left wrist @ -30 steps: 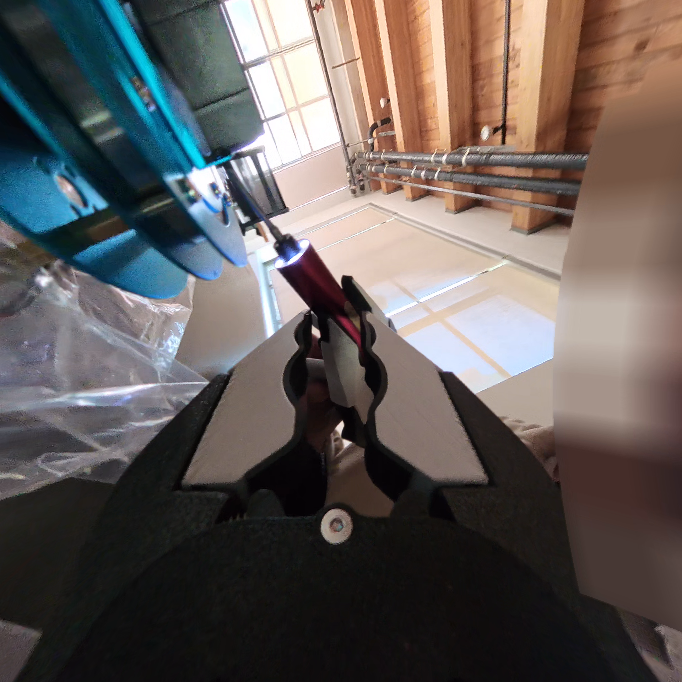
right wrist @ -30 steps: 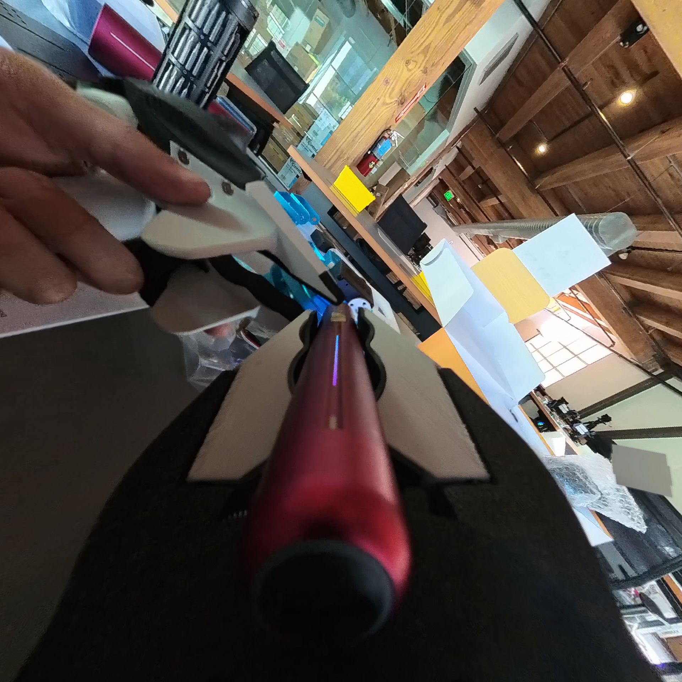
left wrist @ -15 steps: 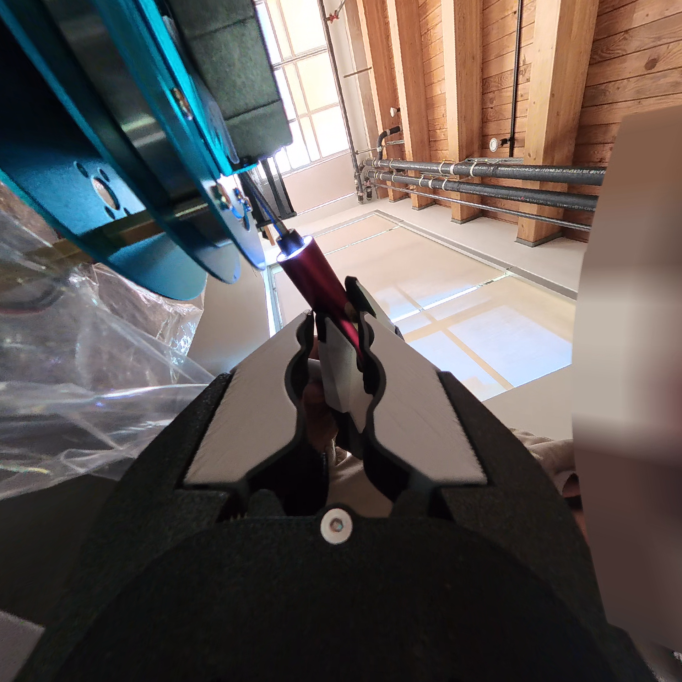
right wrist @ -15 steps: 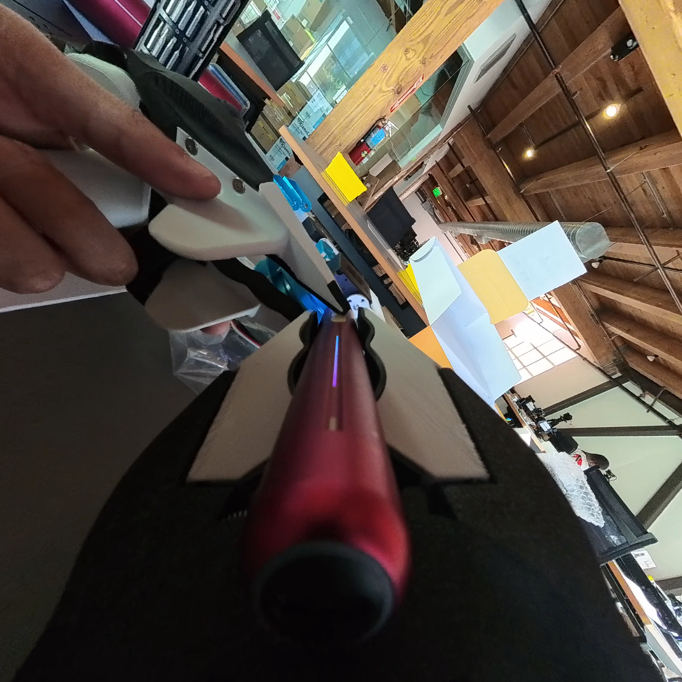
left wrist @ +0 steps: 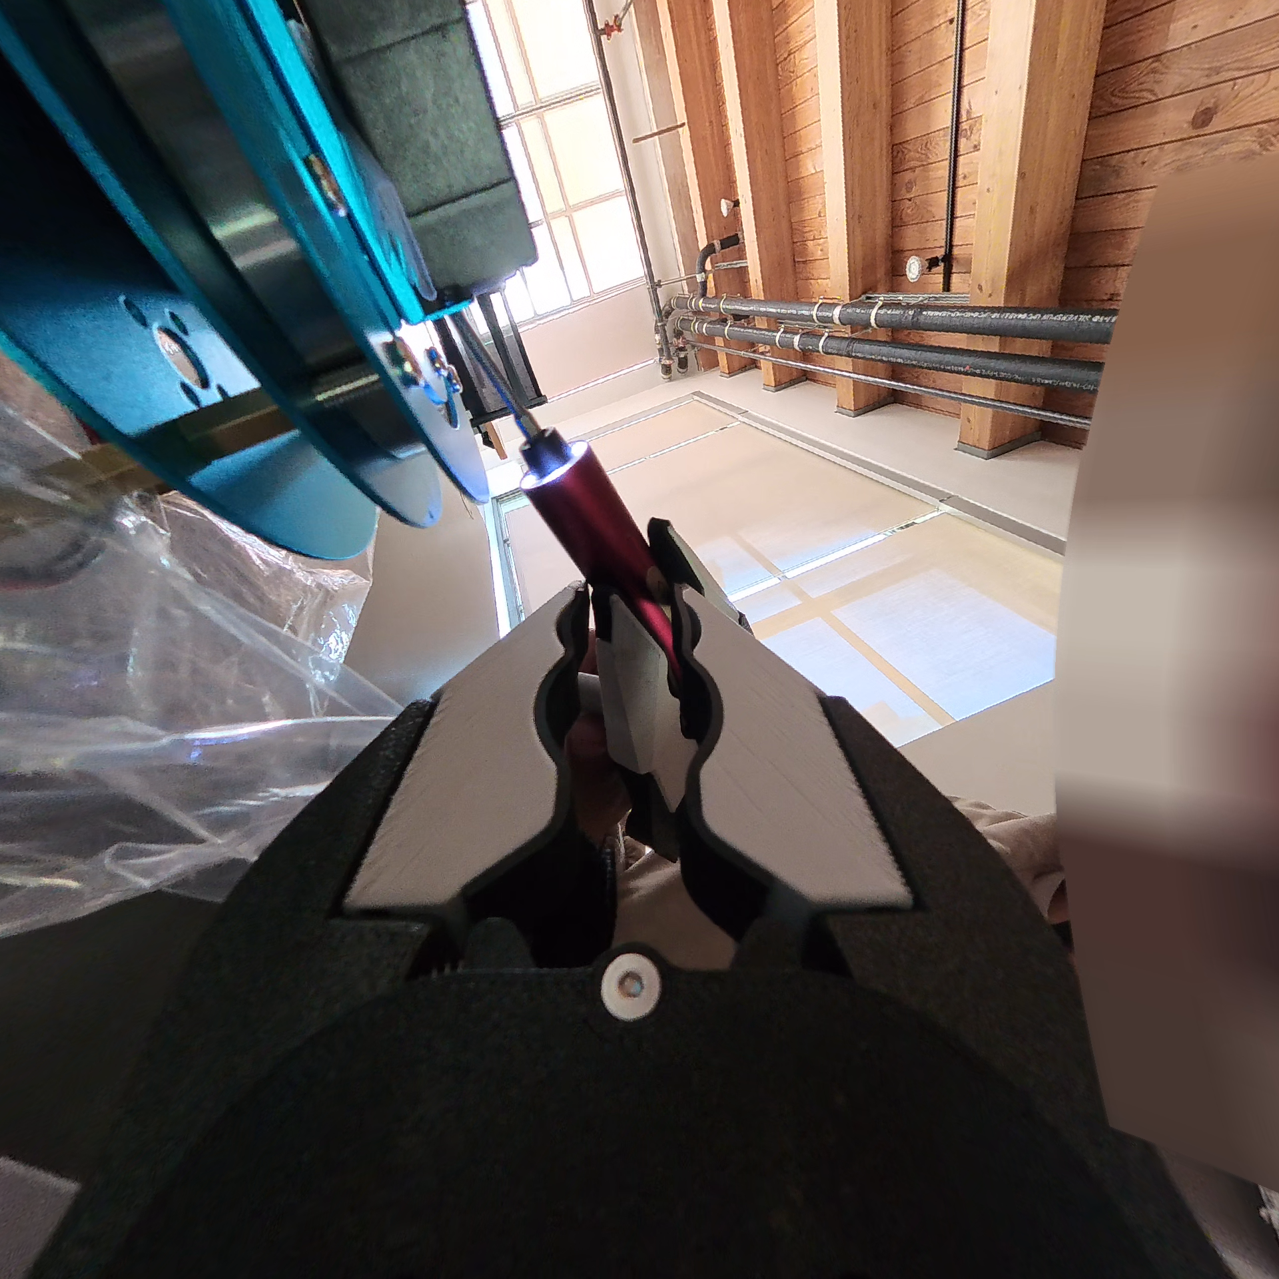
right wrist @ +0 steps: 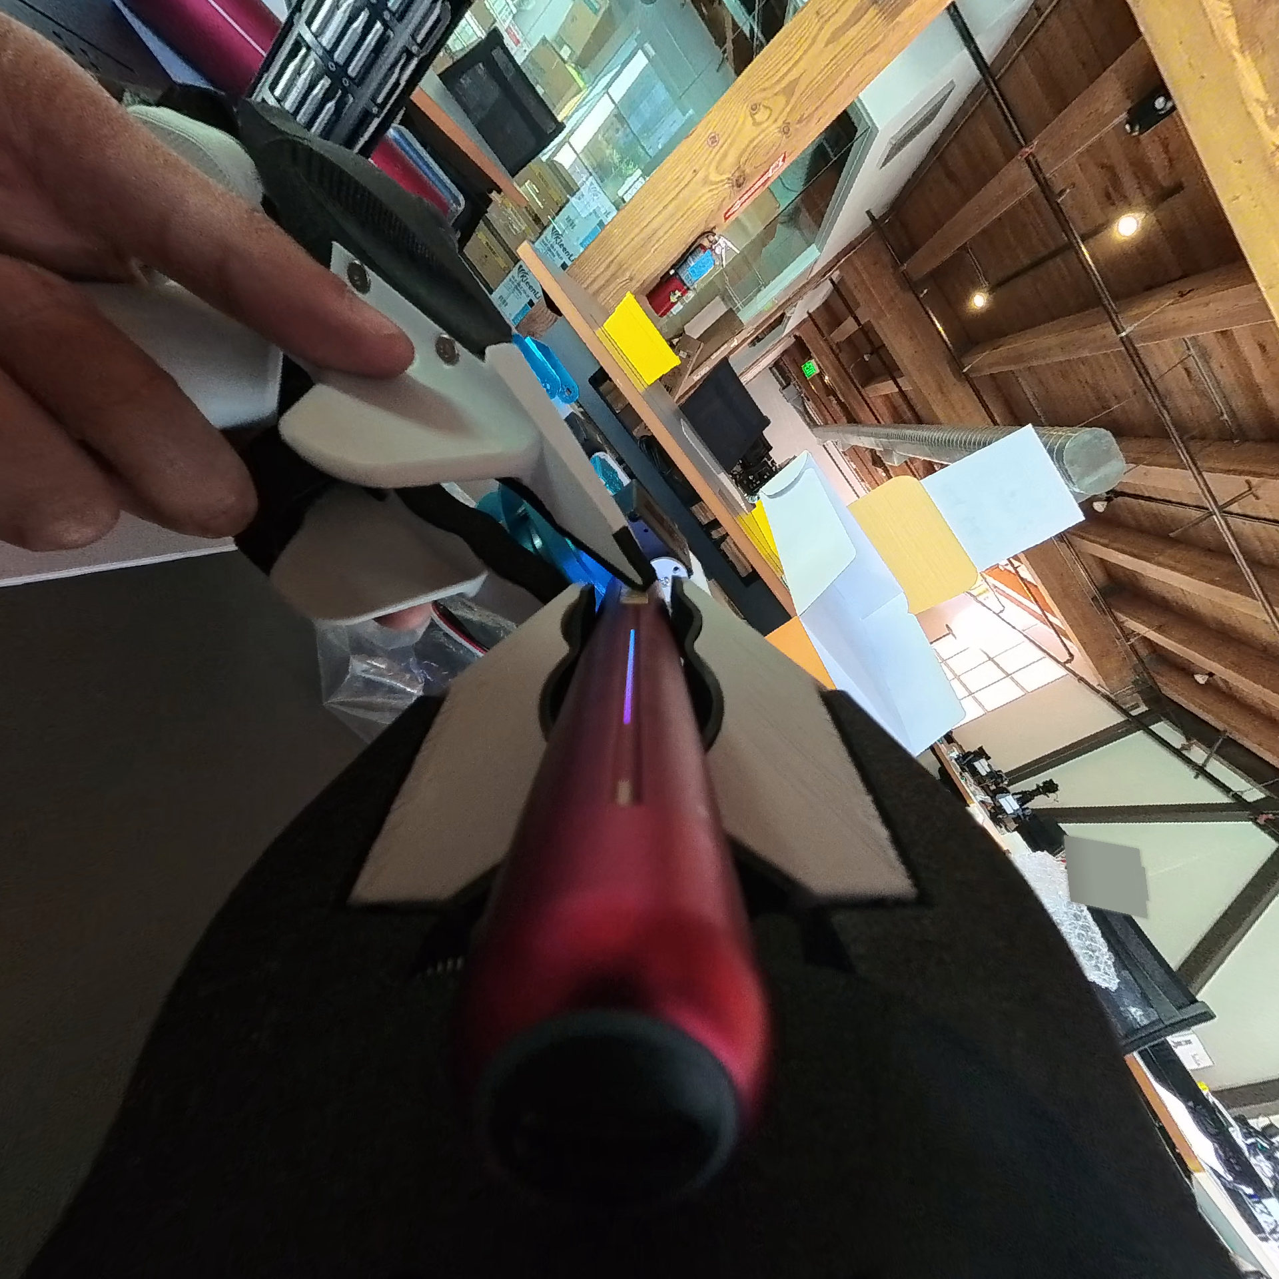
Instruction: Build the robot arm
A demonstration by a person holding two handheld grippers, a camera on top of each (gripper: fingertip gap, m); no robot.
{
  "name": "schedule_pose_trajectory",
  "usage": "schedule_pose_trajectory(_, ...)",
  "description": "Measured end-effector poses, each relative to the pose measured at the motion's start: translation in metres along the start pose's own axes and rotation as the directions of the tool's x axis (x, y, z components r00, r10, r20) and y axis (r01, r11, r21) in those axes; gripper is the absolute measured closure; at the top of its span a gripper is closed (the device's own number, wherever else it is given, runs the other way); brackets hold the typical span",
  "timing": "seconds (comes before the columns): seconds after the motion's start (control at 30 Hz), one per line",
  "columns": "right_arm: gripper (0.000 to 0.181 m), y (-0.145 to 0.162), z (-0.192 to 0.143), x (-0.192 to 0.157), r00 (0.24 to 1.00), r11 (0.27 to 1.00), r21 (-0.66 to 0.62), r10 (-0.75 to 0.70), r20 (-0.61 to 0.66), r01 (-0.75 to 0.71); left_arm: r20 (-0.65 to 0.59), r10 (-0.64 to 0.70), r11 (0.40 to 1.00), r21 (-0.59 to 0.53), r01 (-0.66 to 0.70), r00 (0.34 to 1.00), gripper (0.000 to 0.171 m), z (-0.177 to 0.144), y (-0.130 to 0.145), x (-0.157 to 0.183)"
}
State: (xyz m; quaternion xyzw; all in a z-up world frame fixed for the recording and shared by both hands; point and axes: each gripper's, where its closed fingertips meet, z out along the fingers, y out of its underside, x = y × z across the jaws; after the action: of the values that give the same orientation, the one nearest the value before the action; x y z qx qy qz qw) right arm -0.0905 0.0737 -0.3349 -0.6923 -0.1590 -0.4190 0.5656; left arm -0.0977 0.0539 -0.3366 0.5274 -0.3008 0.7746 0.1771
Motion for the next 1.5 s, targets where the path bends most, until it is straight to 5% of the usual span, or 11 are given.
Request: schedule_pose_trajectory(1.5,0.16,0.008,0.018,-0.001,0.982,0.984,0.011,0.18,-0.059,-0.179,-0.082,-0.174,0.978,0.099,0.182,0.981,0.155,-0.001,-0.017,-0.011)
